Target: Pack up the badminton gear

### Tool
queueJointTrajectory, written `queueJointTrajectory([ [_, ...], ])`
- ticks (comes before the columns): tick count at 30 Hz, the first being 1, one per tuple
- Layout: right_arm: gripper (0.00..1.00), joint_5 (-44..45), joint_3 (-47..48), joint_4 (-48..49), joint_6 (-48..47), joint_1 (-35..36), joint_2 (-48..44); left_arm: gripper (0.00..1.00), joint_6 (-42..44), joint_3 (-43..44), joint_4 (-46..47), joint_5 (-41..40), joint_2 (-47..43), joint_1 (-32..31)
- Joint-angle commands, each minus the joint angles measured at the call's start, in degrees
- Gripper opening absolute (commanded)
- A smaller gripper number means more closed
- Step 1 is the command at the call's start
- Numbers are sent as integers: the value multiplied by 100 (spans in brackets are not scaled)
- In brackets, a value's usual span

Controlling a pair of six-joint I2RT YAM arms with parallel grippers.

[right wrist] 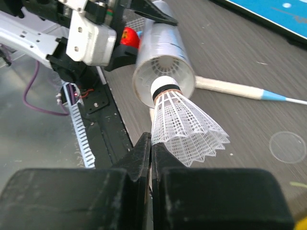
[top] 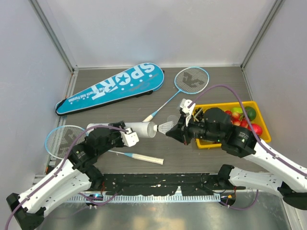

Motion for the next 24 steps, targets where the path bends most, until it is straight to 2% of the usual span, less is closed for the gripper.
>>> queueJointTrajectory([
  [1, 5, 86, 321, 524, 169, 353, 267, 0, 78, 63, 551, 84, -84, -51],
  [10, 5, 983, 769, 418, 82, 1135, 1094, 0, 131, -78, 586, 75, -304, -77],
  [24, 5, 1159, 1024, 709, -59, 1232, 1753, 0, 174, -201, 735, 119, -576, -138],
])
